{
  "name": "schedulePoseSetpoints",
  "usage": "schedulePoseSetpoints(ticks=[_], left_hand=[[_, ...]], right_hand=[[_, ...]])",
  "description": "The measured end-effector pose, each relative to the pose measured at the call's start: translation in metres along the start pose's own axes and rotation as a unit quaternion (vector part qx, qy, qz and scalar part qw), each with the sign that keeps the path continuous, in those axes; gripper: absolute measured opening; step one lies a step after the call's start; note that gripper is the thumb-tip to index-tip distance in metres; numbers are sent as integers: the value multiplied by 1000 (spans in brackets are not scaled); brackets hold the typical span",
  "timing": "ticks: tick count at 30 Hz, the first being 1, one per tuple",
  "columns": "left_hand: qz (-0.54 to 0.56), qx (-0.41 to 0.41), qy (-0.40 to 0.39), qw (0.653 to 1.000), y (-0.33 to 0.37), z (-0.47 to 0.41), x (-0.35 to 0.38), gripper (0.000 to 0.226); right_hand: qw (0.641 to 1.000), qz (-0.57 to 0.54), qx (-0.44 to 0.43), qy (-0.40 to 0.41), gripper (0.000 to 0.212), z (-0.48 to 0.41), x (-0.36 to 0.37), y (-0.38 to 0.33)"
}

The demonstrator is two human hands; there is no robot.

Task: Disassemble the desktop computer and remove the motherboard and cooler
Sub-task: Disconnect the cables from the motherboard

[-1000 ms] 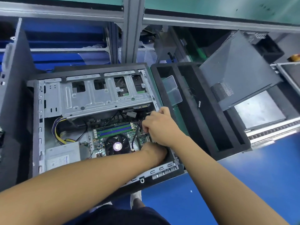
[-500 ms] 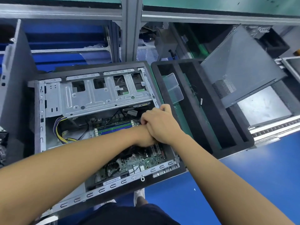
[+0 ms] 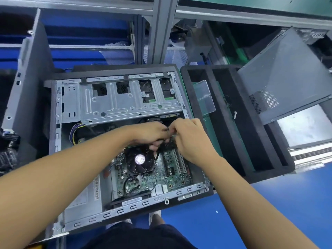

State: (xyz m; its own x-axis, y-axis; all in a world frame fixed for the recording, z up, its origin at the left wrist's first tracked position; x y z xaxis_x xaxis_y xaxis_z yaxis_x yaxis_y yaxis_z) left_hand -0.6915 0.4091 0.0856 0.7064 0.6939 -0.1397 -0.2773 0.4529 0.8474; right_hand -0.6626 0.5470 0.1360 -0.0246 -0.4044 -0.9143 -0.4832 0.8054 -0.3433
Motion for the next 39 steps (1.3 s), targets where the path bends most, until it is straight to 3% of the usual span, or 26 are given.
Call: schedulePoseSetpoints(ticks=[3,6,8,11,18,21,23,26,28,31,34,39], left_hand=[[18,-13,-14,1000,-3,6,-8,27],[45,-9,8,999,-7,13,-17,25],[-36,-2,11,999,-13,16,-21,18],[-205,-2,-16,979,-21,24,-26,40],[-310,-22,-59,949,-46,40,-28,79],[-341,-38,-25,939,-49,42,-31,81],[-374,-51,-9,926,-44,46,-36,68],[-393,23,41,919,-19,49,-36,28],[-344,65,72,934,-1,48,-29,14],[-264,89,94,956,14,45,-13,19],[-253,131,137,949,25,39,-4,30],[-244,163,179,939,31,30,11,34]], right_hand=[[997,-7,-32,-75,21,2,1,-8],[987,-12,-8,-160,16,7,12,-14],[982,9,33,-188,9,2,18,-15],[966,5,83,-243,13,-5,33,-20],[888,2,179,-424,33,13,65,-26],[858,10,230,-460,29,18,57,-25],[826,-7,283,-487,27,22,48,-24],[826,-94,346,-436,33,18,30,-19],[836,-147,363,-384,34,13,15,-18],[867,-195,359,-285,36,8,-3,-17],[909,-185,328,-178,39,12,-14,-13],[958,-158,232,-62,17,31,-21,-18]])
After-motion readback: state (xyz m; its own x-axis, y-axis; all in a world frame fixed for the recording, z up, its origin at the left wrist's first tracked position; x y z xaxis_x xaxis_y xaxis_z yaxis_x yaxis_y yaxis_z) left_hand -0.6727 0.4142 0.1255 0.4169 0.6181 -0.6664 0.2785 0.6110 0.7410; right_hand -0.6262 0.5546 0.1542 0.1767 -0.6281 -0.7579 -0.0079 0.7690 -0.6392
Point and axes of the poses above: each hand's wrist, its own z-axis away from the middle knuckle, its own x-axis out of the palm, y = z × x, the point moved 4 cm from there along -z, towards the middle knuckle, and after that the axes turned 8 degrees about y, right-handed, at the moved point
